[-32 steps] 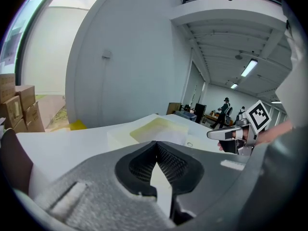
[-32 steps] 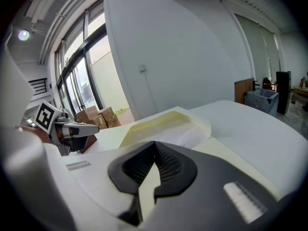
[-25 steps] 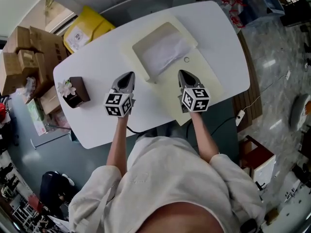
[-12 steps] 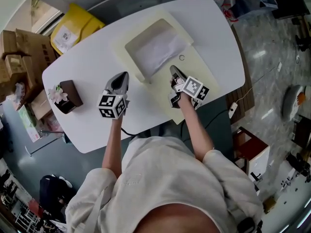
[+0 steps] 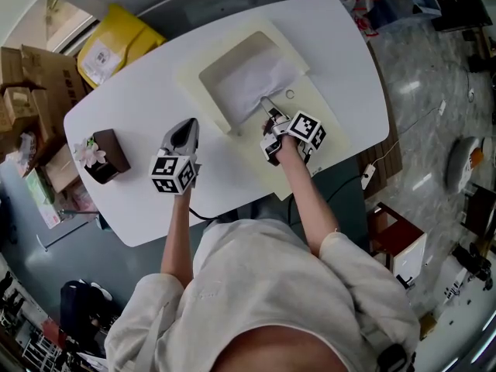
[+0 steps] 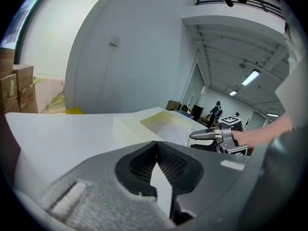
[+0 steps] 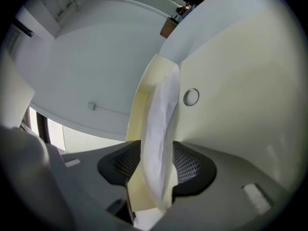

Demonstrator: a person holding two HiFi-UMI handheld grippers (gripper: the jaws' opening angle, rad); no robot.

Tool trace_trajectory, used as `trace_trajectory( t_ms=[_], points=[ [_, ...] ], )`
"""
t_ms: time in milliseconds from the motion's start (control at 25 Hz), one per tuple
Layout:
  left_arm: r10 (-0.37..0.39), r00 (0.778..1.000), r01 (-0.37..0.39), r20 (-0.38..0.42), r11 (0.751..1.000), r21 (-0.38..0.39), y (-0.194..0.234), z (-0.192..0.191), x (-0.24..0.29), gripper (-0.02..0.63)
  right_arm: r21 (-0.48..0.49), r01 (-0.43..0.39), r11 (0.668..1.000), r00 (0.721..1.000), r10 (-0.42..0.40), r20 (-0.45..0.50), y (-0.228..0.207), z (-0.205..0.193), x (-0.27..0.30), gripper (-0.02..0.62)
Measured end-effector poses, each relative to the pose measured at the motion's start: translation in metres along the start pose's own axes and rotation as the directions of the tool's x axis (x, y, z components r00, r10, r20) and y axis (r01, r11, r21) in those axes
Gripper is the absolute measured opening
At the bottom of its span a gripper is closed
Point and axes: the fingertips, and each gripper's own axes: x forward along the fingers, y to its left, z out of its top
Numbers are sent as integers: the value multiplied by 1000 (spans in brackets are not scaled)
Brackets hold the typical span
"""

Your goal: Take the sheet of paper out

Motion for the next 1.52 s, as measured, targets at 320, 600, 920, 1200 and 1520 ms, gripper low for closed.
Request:
trace_trajectory(
  t_ms=[320, 600, 920, 1200, 1520],
  points=[
    [29, 999, -29, 13, 999, -21, 13, 1, -9, 2, 38, 41, 998, 999, -40, -15, 3, 3, 23, 176],
    [46, 999, -45, 21, 998, -41, 19, 1, -14, 2, 31, 114, 993, 993, -113, -24, -10, 0, 28, 22],
    [30, 999, -30, 26, 999, -22, 12, 6, -14, 2, 15, 87, 996, 996, -87, 9, -8, 4, 20, 2],
    [-1, 1000, 1, 28, 1000, 7, -2, 10, -9, 2, 14, 62, 998, 997, -63, 37, -10, 6, -1, 2],
    [-53, 998, 52, 29, 997, 54, -28, 16, -6, 2, 34, 59, 998, 996, -62, 70, -27, 1, -40, 2]
  ],
)
